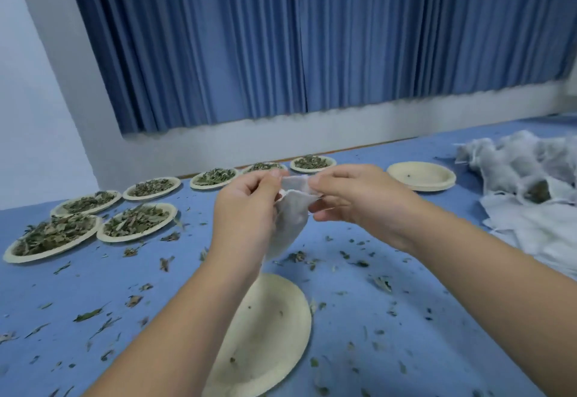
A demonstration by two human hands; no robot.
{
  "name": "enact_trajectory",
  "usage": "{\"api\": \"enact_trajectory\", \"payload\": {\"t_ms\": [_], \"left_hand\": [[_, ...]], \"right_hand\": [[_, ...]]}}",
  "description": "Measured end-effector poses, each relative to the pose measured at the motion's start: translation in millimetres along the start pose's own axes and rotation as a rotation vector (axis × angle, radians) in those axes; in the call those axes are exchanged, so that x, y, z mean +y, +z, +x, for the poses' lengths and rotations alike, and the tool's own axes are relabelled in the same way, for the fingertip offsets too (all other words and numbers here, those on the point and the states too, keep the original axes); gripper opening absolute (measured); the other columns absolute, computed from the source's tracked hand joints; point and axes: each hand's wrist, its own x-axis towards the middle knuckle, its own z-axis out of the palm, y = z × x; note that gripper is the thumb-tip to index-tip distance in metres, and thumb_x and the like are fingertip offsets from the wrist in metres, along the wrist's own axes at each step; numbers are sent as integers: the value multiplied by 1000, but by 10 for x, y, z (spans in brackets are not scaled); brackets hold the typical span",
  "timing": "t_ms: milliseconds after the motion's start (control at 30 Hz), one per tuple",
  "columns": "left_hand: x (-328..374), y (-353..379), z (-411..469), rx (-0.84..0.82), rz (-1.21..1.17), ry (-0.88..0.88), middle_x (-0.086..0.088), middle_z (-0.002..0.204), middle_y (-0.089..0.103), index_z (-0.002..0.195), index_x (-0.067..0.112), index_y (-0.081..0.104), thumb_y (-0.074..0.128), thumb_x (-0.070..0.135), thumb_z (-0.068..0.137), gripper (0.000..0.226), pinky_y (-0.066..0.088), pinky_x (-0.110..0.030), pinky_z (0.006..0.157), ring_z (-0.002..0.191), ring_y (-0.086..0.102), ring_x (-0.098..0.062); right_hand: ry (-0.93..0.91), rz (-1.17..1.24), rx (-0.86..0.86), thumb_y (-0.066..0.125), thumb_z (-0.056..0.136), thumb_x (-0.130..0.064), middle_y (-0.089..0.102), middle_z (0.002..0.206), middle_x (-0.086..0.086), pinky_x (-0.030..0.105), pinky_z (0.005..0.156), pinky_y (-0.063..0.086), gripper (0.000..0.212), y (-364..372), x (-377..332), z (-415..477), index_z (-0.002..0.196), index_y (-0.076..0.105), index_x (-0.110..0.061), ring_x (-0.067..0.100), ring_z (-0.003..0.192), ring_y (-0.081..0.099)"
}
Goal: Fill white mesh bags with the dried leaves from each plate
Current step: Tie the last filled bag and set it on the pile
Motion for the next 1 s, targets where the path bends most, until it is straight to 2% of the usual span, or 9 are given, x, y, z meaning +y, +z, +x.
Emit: {"api": "enact_trajectory", "payload": {"t_ms": [167, 267, 433, 500, 567, 667, 733, 800, 1000], "left_hand": [[-31, 848, 83, -104, -197, -115, 6, 56, 50, 91, 13, 69, 55, 11, 96, 16, 27, -12, 34, 32, 36, -3], [-118, 1376, 117, -176, -284, -183, 1, 58, 43, 92, 11, 66, 50, 8, 98, 18, 23, -14, 33, 31, 32, -4], [-260, 2056, 214, -299, -407, -279, -2, 57, 44, 95, 9, 61, 49, 9, 100, 13, 23, -16, 34, 37, 31, -8], [-316, 2202, 317, -302, -365, -283, -5, 68, 54, 95, 12, 59, 51, 16, 100, 11, 31, -19, 35, 42, 40, -10], [-383, 2275, 434, -292, -311, -295, -7, 79, 60, 94, 16, 57, 51, 22, 100, 11, 39, -20, 39, 49, 50, -13], [-528, 2261, 578, -275, -223, -311, -4, 86, 64, 95, 20, 59, 53, 24, 99, 9, 42, -22, 48, 56, 55, -12], [-638, 2211, 635, -266, -169, -315, -1, 84, 65, 97, 20, 61, 53, 24, 98, 9, 42, -23, 50, 56, 54, -11], [-728, 2144, 671, -262, -126, -317, 1, 82, 64, 100, 20, 64, 55, 25, 98, 10, 41, -23, 51, 55, 53, -11], [-793, 1870, 688, -252, -91, -325, -1, 84, 63, 96, 21, 67, 57, 20, 96, 11, 43, -25, 53, 55, 56, -11]], "right_hand": [[-20, -313, -16, 78, 72, -40, 66, 110, -17, 21, 72, 55, 44, -784, 154, -247, 113, 63, -36, 3, 96, 66], [-22, -392, 57, 78, 76, -30, 65, 109, -24, 14, 61, 47, 40, -1163, 317, -349, 112, 62, -39, -2, 78, 64], [-80, -392, 283, 77, 76, -16, 69, 79, -20, 5, 52, 38, 20, -1757, 448, -261, 91, 71, -28, -7, 59, 57], [-56, -403, 357, 77, 76, -19, 67, 71, -13, 9, 48, 39, 12, -2019, 435, -137, 85, 70, -23, -4, 55, 54], [13, -401, 517, 77, 75, -26, 65, 65, -8, 16, 45, 41, 12, -2344, 446, 45, 75, 66, -19, 3, 51, 54], [131, -279, 737, 75, 76, -22, 64, 76, 12, 31, 54, 49, 22, -2859, 526, 361, 78, 59, -7, 24, 58, 58], [240, -301, 840, 72, 76, -18, 66, 86, 20, 42, 71, 57, 21, -3152, 612, 514, 83, 60, -2, 33, 71, 65], [351, -394, 860, 69, 80, -18, 66, 88, 18, 40, 73, 59, 16, -3333, 702, 611, 80, 59, -6, 30, 71, 65], [450, -554, 872, 66, 86, -18, 56, 68, 7, 27, 56, 48, 27, -3394, 798, 749, 67, 48, -11, 24, 60, 56]]}}
